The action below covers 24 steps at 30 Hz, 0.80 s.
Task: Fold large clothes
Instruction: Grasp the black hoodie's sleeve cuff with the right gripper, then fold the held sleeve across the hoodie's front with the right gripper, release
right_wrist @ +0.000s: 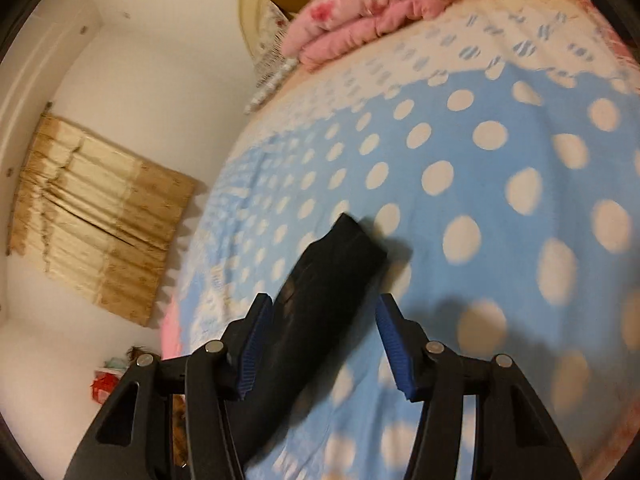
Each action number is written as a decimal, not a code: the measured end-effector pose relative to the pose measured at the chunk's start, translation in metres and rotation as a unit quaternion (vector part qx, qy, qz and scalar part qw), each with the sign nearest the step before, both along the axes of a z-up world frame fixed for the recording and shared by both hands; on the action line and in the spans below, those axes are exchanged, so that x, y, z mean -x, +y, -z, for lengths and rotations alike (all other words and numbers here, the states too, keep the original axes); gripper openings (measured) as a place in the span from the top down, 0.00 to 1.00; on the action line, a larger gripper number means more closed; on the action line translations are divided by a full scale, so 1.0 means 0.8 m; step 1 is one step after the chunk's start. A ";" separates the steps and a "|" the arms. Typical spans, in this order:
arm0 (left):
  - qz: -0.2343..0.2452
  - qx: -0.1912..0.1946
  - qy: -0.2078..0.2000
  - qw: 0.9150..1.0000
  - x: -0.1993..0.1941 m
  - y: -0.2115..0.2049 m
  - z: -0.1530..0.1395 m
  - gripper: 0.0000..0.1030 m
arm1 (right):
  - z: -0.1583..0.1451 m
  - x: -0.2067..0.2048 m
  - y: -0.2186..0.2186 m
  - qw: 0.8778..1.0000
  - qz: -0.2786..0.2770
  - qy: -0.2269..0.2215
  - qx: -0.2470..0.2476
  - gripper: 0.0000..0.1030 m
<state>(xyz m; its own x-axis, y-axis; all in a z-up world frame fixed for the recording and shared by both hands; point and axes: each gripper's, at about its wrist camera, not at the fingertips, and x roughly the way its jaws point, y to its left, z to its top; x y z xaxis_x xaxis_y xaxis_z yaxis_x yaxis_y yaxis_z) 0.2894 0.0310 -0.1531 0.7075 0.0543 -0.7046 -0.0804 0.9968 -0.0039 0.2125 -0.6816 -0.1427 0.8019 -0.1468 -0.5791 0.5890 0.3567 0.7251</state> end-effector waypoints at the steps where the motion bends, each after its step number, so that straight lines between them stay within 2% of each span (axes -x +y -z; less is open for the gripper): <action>1: 0.000 -0.004 0.000 1.000 -0.001 0.001 0.004 0.02 | 0.007 -0.010 -0.007 1.000 -0.004 0.001 -0.010 0.47; 4: -0.007 -0.016 0.010 1.000 -0.002 0.003 0.027 0.02 | 0.032 -0.033 -0.023 0.999 -0.004 0.003 -0.049 0.47; 10: -0.004 -0.001 0.006 1.000 -0.005 0.005 0.031 0.00 | 0.041 -0.042 -0.040 0.999 0.017 -0.018 -0.041 0.48; 11: -0.004 -0.001 0.006 1.000 -0.006 0.004 0.031 0.00 | 0.042 -0.043 -0.044 0.999 0.017 -0.017 -0.039 0.58; 12: -0.004 -0.003 0.006 1.000 -0.007 0.002 0.031 0.00 | 0.044 -0.045 -0.047 0.999 0.013 0.003 -0.031 0.67; 13: -0.004 -0.003 0.005 1.000 -0.007 0.002 0.031 0.00 | 0.048 -0.048 -0.050 0.999 0.006 0.017 -0.027 0.83; 14: -0.005 -0.003 0.005 1.000 -0.007 0.002 0.031 0.00 | 0.051 -0.048 -0.052 0.999 0.001 0.023 -0.023 0.88; 16: -0.005 -0.003 0.003 1.000 -0.007 0.001 0.031 0.00 | 0.046 -0.049 -0.054 0.999 -0.011 0.031 -0.012 0.90; 17: -0.005 -0.003 0.002 1.000 -0.008 0.000 0.033 0.00 | 0.039 -0.050 -0.052 0.999 -0.015 0.044 0.002 0.91; 19: -0.005 -0.003 0.001 1.000 -0.009 0.000 0.033 0.00 | 0.005 -0.056 -0.037 0.996 -0.029 0.059 0.060 0.92; 24: -0.005 -0.001 -0.002 1.000 -0.010 0.001 0.034 0.00 | -0.100 -0.083 0.028 0.987 -0.089 0.016 0.135 0.92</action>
<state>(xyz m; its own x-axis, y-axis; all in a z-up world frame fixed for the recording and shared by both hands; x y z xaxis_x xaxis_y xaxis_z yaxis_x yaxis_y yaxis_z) 0.2972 0.0317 -0.1803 0.7099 0.0629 -0.7015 -0.0911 0.9958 -0.0029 0.2790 -0.6594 -0.0625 0.8103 -0.1578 -0.5644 0.5214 0.6338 0.5713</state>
